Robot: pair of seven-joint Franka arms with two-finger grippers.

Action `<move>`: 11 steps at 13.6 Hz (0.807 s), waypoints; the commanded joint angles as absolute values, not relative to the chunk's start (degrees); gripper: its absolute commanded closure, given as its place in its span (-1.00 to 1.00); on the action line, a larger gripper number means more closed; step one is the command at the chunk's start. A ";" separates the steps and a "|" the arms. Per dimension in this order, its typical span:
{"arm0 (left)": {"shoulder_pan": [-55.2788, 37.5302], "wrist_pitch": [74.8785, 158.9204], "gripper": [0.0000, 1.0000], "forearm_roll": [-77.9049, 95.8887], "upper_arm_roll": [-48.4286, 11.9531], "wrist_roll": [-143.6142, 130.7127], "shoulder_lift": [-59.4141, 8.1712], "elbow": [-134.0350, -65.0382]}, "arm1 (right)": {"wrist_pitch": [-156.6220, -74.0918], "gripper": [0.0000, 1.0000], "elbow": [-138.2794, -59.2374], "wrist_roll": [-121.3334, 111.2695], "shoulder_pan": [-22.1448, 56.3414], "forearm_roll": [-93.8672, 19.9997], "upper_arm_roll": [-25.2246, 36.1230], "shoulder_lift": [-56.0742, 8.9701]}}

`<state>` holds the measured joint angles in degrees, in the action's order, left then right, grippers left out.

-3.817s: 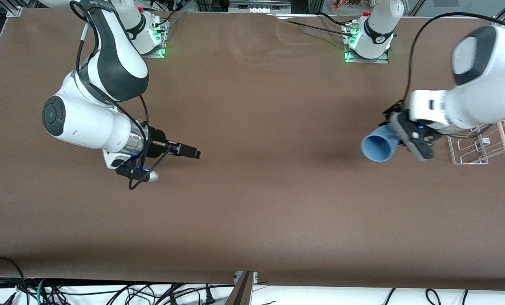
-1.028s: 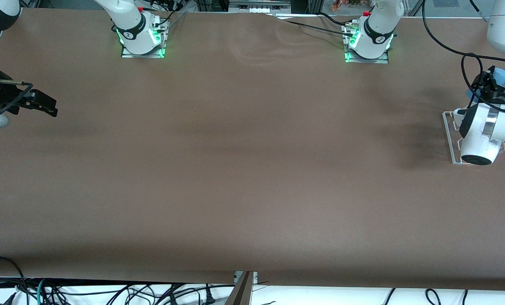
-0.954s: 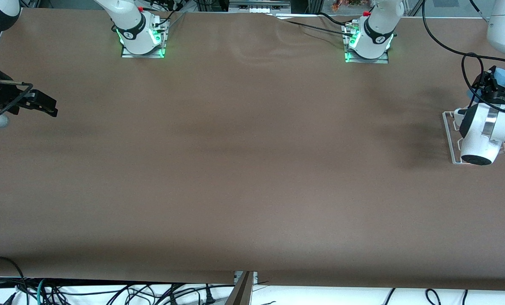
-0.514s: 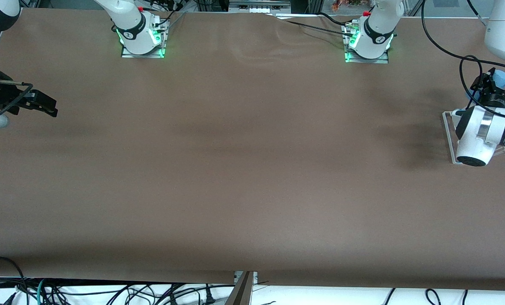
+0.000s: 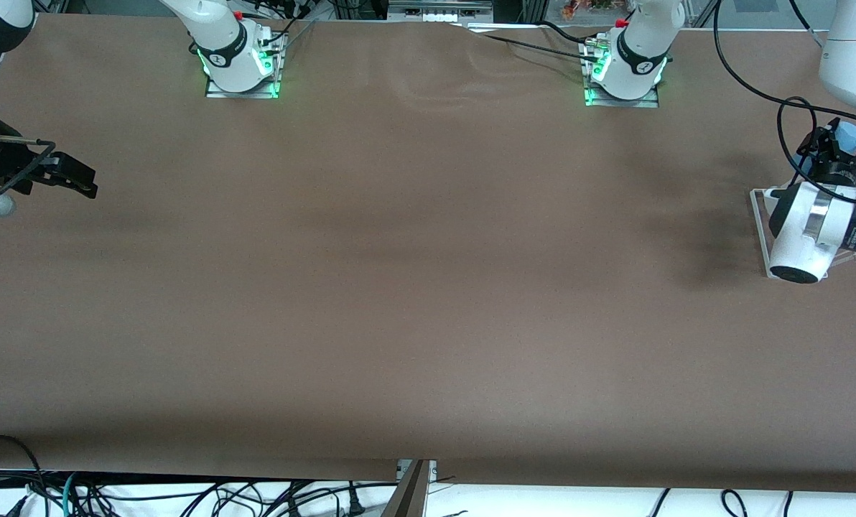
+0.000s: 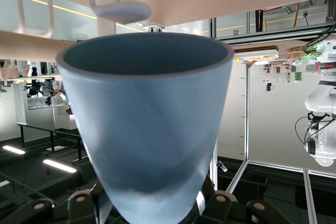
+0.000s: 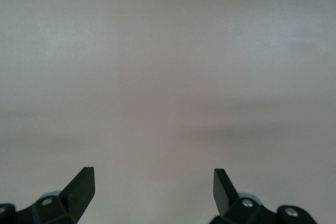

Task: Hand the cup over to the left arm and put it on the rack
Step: 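Hang the cup on a rack peg with the left gripper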

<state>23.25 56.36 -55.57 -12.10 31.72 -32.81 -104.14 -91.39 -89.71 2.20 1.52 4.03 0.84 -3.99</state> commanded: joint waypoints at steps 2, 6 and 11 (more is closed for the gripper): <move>23.38 57.04 1.00 -57.92 -12.30 33.40 -32.96 -104.15 | -90.00 -1.00 -88.07 1.58 0.79 4.48 0.09 -4.57; 23.55 57.39 1.00 -57.92 -12.30 33.31 -33.39 -104.06 | -90.00 -1.00 -88.07 1.58 0.88 4.48 0.09 -4.57; 23.64 57.66 1.00 -57.92 -12.22 33.31 -33.84 -104.06 | -90.00 -1.00 -88.07 1.58 0.88 4.39 0.09 -4.48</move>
